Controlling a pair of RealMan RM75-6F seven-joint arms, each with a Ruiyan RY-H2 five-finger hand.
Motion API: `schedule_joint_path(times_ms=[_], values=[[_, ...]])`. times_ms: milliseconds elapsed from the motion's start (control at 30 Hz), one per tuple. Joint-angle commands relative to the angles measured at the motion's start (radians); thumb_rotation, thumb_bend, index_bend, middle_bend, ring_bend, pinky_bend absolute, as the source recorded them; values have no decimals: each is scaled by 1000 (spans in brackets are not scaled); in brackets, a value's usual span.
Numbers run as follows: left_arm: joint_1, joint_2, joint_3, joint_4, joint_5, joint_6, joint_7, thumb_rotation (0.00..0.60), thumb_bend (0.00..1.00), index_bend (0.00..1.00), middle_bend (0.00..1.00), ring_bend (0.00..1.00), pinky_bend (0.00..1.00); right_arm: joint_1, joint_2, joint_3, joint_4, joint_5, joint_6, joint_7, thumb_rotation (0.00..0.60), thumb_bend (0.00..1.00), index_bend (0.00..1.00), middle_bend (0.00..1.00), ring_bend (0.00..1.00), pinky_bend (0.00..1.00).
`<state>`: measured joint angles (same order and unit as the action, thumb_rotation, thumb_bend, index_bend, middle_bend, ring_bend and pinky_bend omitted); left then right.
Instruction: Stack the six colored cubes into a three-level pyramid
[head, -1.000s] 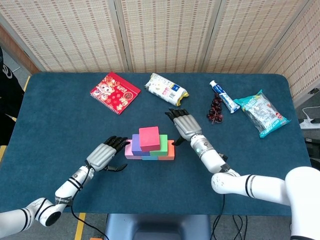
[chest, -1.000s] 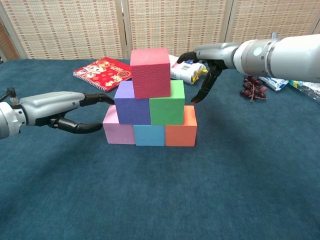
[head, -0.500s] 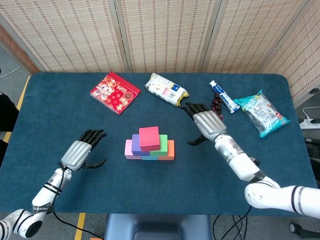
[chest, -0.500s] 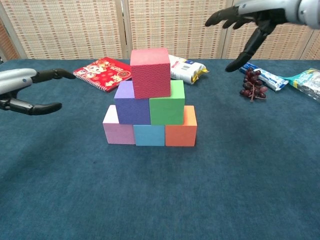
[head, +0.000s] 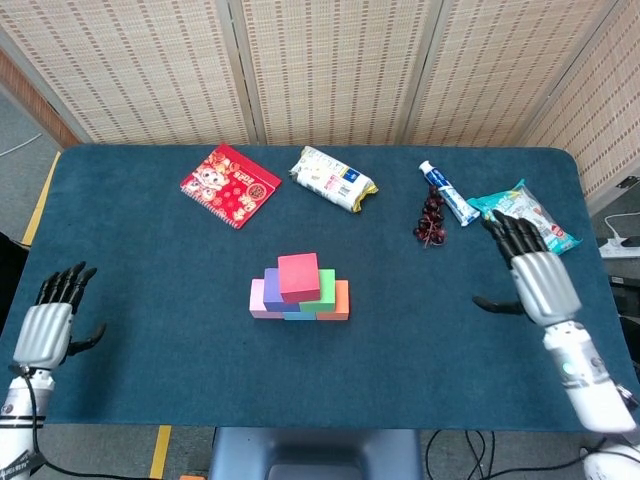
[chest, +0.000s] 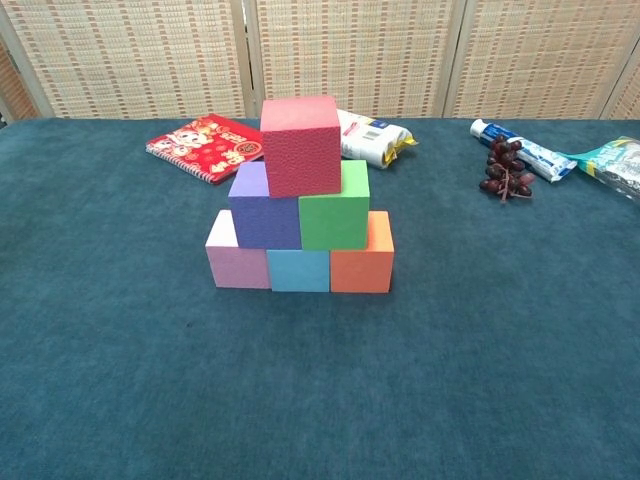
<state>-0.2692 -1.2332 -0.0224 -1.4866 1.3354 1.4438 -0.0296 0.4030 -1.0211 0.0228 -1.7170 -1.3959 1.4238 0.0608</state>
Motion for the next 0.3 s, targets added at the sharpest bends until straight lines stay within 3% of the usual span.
schedule_joint_path(times_ms=[33, 300], values=[[66, -18, 21, -4, 10, 78, 21, 600, 312, 91, 0, 0, 0, -168, -93, -89, 171, -137, 171, 135, 600, 125, 0, 0, 0, 36], [136, -67, 44, -12, 54, 143, 69, 600, 311, 79, 0, 0, 0, -277, -176, -112, 286, -179, 257, 190, 600, 125, 0, 0, 0, 0]])
